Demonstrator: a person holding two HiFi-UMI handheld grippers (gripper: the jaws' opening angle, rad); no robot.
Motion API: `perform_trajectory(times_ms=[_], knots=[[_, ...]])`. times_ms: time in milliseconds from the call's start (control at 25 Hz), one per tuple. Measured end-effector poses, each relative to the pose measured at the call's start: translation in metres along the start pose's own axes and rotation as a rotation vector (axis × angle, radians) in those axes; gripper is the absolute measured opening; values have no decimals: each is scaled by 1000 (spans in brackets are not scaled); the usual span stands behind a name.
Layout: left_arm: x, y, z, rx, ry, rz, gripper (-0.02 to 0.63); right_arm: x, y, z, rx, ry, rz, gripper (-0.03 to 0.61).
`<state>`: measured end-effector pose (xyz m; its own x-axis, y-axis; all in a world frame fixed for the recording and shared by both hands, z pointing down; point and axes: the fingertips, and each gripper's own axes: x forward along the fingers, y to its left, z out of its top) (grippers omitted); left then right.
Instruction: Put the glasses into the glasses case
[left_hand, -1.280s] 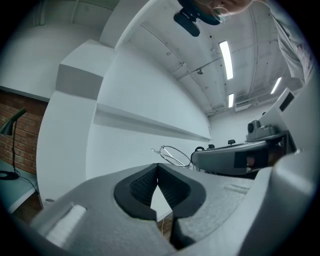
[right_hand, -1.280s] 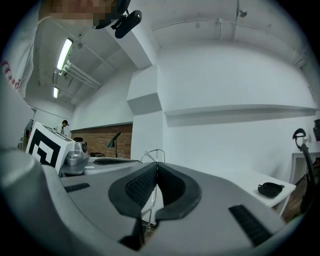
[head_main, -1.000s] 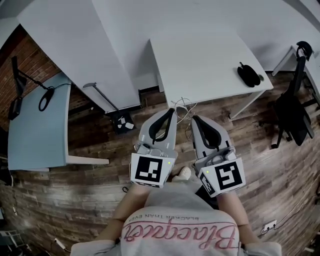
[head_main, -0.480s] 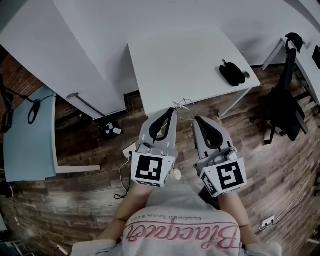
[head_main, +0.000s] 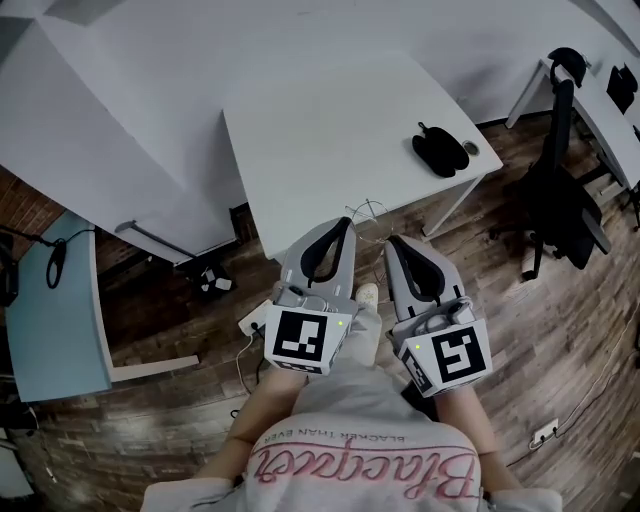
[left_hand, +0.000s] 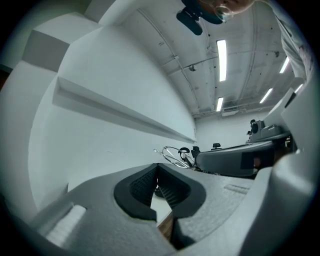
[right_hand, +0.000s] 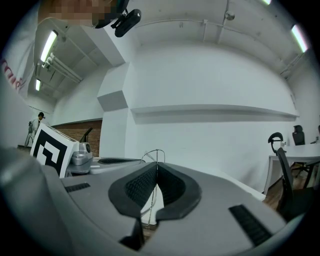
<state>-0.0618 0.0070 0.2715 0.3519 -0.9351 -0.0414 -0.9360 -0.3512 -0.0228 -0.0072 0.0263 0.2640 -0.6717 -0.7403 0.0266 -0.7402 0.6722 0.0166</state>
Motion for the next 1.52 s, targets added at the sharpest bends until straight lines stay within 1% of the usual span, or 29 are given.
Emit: perform_trajectory(times_ms=[200,400,560,840,1080,1320,1520], knots=[[37,-8,-2,10,1,-46,6,7,-37,0,-1,-4,-53,12],[75,-7,-14,12,23,-81,6,22,-76,-6,9,3,-101,12],[111,-2,-19,-1,26,-87,6,38,-107,-11,10,17,-124,12],[183,-15,-32,-13,57,-165,6,60,-173,-21,9,55,-189,12],[243,-26,-39,-49,75,-214,6,76,-235,-30,9,97,-236,12],[289,-21,-65,-82,131,-224,6,101,-283,-51,3,163,-254,12],[318,-16,-85,-93,177,-229,6,125,-314,-70,-33,211,-223,12]])
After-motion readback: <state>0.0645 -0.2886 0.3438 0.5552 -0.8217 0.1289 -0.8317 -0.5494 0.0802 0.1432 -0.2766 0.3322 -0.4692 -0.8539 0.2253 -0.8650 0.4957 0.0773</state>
